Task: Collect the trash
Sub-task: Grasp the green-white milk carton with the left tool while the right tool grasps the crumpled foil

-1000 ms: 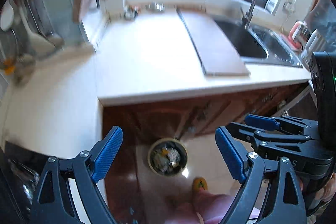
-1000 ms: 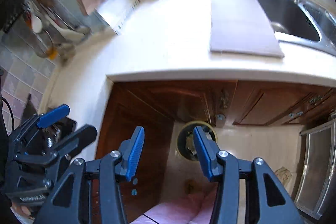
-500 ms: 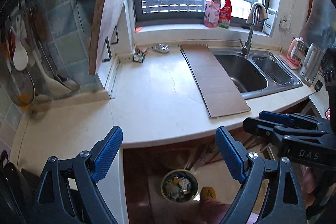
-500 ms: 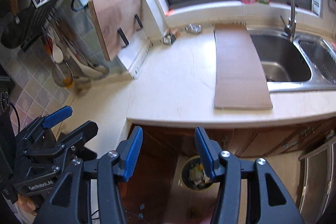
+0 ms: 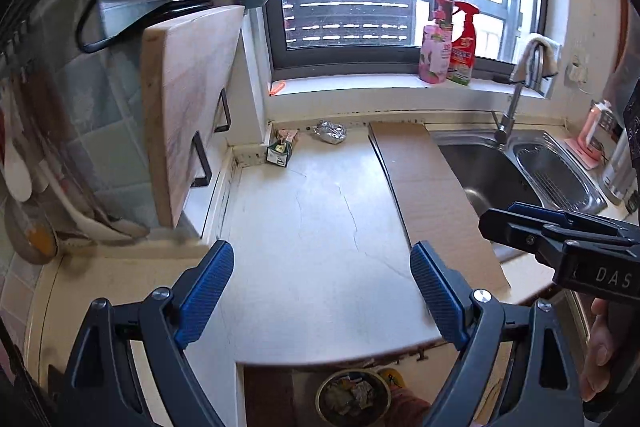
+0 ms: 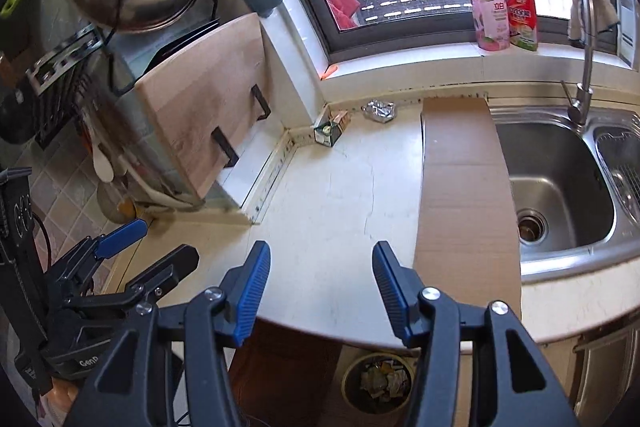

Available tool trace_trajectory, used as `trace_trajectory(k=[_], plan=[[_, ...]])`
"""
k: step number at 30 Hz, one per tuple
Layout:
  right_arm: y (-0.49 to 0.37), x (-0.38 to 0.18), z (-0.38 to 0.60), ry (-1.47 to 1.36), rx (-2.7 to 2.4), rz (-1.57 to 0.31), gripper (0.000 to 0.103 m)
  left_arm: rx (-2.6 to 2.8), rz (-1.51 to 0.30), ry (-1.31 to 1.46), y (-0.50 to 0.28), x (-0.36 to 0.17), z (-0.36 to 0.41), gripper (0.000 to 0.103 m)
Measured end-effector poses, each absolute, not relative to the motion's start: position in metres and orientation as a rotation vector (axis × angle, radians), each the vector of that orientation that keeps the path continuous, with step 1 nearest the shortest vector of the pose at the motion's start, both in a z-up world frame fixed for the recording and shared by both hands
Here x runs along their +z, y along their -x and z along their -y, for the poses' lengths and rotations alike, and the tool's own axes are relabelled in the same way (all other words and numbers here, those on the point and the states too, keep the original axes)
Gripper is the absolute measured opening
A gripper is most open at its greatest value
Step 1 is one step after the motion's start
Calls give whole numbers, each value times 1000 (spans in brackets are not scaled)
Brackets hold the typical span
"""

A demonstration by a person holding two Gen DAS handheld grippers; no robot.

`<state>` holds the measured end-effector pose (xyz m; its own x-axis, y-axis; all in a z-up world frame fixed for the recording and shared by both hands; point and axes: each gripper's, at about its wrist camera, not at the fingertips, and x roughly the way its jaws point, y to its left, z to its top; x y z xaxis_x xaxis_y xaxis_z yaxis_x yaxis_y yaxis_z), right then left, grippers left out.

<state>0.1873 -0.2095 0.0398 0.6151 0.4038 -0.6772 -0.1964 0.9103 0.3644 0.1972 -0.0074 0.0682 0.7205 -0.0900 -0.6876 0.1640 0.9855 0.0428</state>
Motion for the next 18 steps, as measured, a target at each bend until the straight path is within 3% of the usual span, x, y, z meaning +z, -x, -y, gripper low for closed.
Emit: trace_trajectory(k=[8,18], plan=[[-308,28,226,-279,411,-933,54,-69,-821,-109,-328,53,33,89],[-455,-13,232,-287,437,-1052,54,-32,-1013,-24,-492,-14,23,89]])
